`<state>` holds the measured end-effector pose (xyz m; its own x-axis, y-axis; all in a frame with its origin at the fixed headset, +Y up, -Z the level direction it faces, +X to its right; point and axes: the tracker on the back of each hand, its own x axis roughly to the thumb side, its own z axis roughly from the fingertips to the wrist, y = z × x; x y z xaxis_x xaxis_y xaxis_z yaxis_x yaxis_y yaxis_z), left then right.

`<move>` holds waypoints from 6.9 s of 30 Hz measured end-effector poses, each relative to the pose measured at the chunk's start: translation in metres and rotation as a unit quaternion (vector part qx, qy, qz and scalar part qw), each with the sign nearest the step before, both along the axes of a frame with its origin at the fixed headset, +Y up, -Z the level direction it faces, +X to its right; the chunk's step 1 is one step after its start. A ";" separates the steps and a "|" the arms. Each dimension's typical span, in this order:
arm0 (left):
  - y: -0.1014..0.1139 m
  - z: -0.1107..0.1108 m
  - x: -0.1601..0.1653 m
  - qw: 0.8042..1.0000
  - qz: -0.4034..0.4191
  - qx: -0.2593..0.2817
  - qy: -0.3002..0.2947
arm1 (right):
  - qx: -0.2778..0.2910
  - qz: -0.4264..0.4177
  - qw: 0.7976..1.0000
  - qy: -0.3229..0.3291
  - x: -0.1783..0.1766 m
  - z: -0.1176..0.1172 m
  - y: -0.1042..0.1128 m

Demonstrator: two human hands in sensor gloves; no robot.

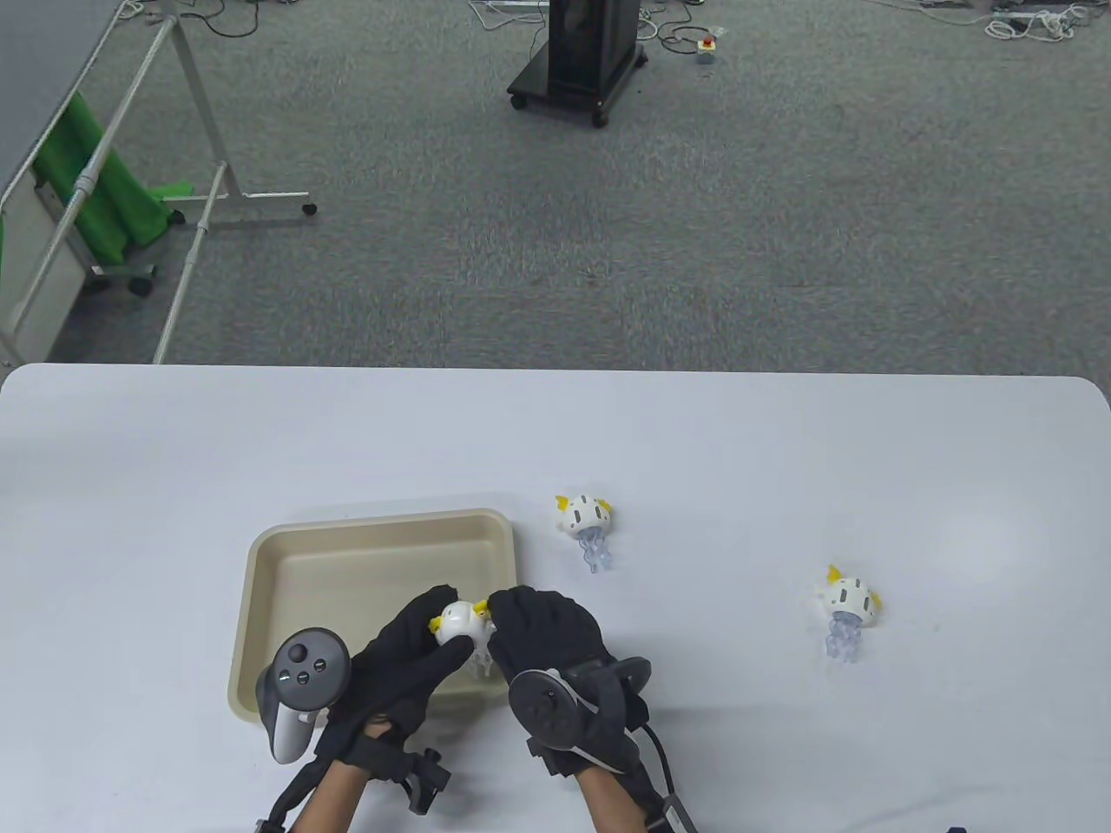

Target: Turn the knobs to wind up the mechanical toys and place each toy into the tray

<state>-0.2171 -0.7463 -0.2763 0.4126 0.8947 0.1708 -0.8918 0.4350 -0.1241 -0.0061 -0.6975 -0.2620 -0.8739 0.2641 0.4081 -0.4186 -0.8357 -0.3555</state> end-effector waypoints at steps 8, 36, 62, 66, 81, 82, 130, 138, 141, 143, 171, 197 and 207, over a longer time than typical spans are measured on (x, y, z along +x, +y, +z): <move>0.000 0.000 0.001 1.000 0.004 -0.004 -0.009 | -0.056 -0.074 0.996 0.000 0.009 -0.009 -0.002; 0.001 -0.002 -0.006 1.000 0.016 0.000 0.003 | -0.123 -0.213 0.969 0.000 0.024 -0.015 -0.006; -0.001 -0.001 -0.004 1.000 0.019 -0.003 -0.009 | -0.013 -0.023 1.000 0.004 0.005 -0.002 0.001; 0.002 -0.002 -0.004 0.999 0.027 0.000 -0.025 | -0.115 -0.183 0.976 0.036 0.020 -0.014 -0.003; 0.008 0.000 0.005 0.999 -0.019 0.018 -0.033 | -0.339 -0.465 0.817 -0.048 0.037 -0.030 -0.044; 0.008 0.000 0.004 0.999 -0.018 0.019 -0.029 | -0.339 -0.466 0.816 -0.044 0.037 -0.030 -0.044; 0.007 0.000 0.004 0.999 -0.025 0.011 -0.021 | -0.313 -0.426 0.848 -0.046 0.034 -0.031 -0.042; 0.008 0.000 0.003 1.000 -0.019 0.013 -0.019 | -0.372 -0.491 0.787 -0.045 0.035 -0.031 -0.053; 0.008 0.000 -0.001 1.000 -0.008 0.014 -0.008 | -0.338 -0.452 0.825 -0.009 0.036 -0.032 -0.045; 0.007 0.000 -0.004 1.000 0.006 0.010 0.000 | -0.285 -0.422 0.860 -0.015 0.037 -0.028 -0.036; 0.005 0.000 -0.005 0.999 0.035 -0.005 0.000 | 0.094 0.083 0.992 -0.026 -0.013 0.013 -0.005; 0.013 0.002 0.004 0.999 -0.018 0.024 -0.024 | -0.379 -0.485 0.788 -0.010 0.037 -0.034 -0.052; 0.013 0.001 -0.008 1.000 0.004 0.026 0.006 | -0.240 -0.359 0.902 -0.009 0.036 -0.027 -0.028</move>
<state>-0.2249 -0.7330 -0.2754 0.4075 0.8881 0.2126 -0.8969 0.4330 -0.0900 0.0299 -0.7254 -0.2892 -0.4133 0.9067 0.0839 -0.9106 -0.4116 -0.0376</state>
